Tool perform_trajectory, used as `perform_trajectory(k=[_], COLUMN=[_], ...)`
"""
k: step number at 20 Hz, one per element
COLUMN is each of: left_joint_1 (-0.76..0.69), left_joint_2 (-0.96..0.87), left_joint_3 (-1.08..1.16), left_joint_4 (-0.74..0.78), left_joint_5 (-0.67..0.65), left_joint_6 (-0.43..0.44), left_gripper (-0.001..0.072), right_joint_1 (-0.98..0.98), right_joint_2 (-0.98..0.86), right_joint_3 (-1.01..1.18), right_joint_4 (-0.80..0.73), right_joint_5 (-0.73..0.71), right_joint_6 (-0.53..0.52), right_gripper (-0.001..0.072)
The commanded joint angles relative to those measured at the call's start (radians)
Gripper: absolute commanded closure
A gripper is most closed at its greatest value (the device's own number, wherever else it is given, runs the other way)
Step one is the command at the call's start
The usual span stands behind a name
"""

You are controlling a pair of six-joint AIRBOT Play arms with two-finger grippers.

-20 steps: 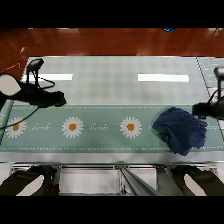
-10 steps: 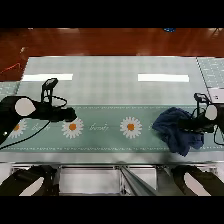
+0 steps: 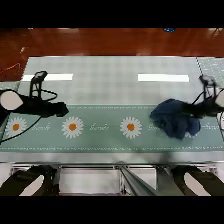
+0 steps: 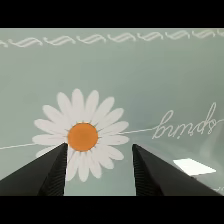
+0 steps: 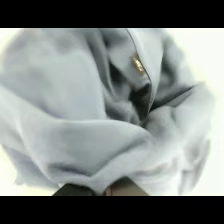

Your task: Fold the shirts.

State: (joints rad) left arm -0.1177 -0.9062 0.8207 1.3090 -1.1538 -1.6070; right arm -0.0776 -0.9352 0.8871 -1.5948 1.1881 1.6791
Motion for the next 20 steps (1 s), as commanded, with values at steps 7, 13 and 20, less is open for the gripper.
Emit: perform_trajectory(k=[7, 13, 20], left_joint_1=[0.084, 0.084, 0.084], left_joint_2=[0.189, 0.188, 0.185], left_joint_3=[0.042, 0.042, 0.042], left_joint_4=[-0.148, -0.151, -0.150], left_joint_5=[-0.045, -0.041, -0.004], left_joint_6=[0.058, 0.058, 0.077], left_gripper=[0.0203, 0.0203, 0.0203], right_joint_1=[0.000, 0.000, 0.280], right_joint_2=[0.128, 0.121, 0.027], right_joint_3=[0.733, 0.898, 0.877], right_joint_4=[0.187, 0.465, 0.583], right_joint_5=[0.071, 0.045, 0.190], right_joint_6=[-0.150, -0.261, -0.257], right_gripper=[0.0685, 0.0685, 0.0685])
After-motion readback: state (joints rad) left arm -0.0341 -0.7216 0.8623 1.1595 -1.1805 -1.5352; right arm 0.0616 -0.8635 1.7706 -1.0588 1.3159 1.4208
